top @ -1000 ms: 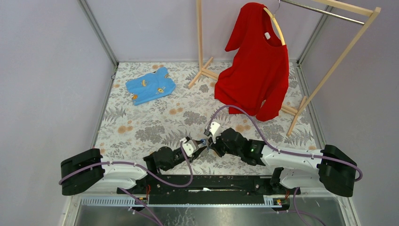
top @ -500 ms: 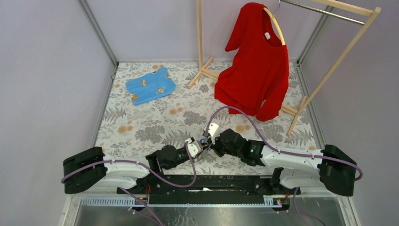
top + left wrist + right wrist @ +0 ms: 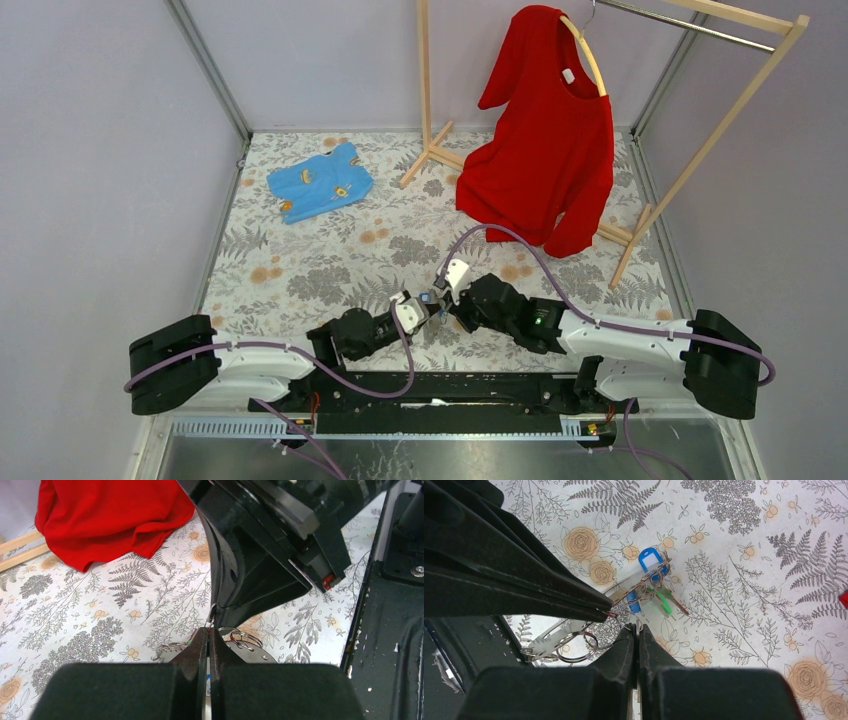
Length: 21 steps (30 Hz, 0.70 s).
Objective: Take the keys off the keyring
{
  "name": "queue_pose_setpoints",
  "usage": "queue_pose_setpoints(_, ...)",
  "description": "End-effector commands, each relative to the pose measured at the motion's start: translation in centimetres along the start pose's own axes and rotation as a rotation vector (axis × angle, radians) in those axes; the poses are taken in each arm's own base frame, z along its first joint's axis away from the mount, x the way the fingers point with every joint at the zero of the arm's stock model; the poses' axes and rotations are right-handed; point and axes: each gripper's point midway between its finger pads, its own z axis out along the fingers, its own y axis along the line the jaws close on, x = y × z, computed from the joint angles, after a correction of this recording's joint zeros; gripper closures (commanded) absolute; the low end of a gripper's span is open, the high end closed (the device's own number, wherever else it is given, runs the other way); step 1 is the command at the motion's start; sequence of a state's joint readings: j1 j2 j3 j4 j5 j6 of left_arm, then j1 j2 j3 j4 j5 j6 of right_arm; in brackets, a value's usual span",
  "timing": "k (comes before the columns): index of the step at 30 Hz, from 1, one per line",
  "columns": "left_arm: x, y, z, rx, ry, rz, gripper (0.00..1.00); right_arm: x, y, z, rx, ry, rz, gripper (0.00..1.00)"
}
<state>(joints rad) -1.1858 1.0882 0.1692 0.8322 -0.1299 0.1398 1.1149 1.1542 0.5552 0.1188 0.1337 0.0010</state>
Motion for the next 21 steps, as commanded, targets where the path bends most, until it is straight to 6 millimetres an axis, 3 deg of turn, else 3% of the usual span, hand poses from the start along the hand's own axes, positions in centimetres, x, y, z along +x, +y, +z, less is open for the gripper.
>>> queue_pose_setpoints(1, -3.2, 1.4, -0.3, -0.080, -0.141, -0.074, 1.00, 0.0, -0.1, -0.1, 0.022, -0.023, 0.047, 1.00)
queue_pose_setpoints(7, -5.1, 1.3, -0.5, -0.079, -0.258, -0.141, 1.00, 0.0, 1.6, 0.8, -0.055, -0.017, 0.094, 1.00)
queue_pose_setpoints(13, -5.4, 1.0, -0.2, -0.063, -0.291, -0.155, 1.00, -0.3, 2.4, 1.4, -0.093, -0.017, 0.105, 1.00)
queue_pose_setpoints(18, -5.5, 0.9, -0.3, -0.060, -0.301, -0.164, 0.99, -0.6, 1.2, 1.1, -0.025, -0.018, 0.090, 1.00)
queue_pose_setpoints(21, -5.4, 0.9, -0.4, -0.058, -0.290, -0.167, 0.87, -0.8, 0.1, 0.7, 0.023, -0.023, 0.060, 1.00)
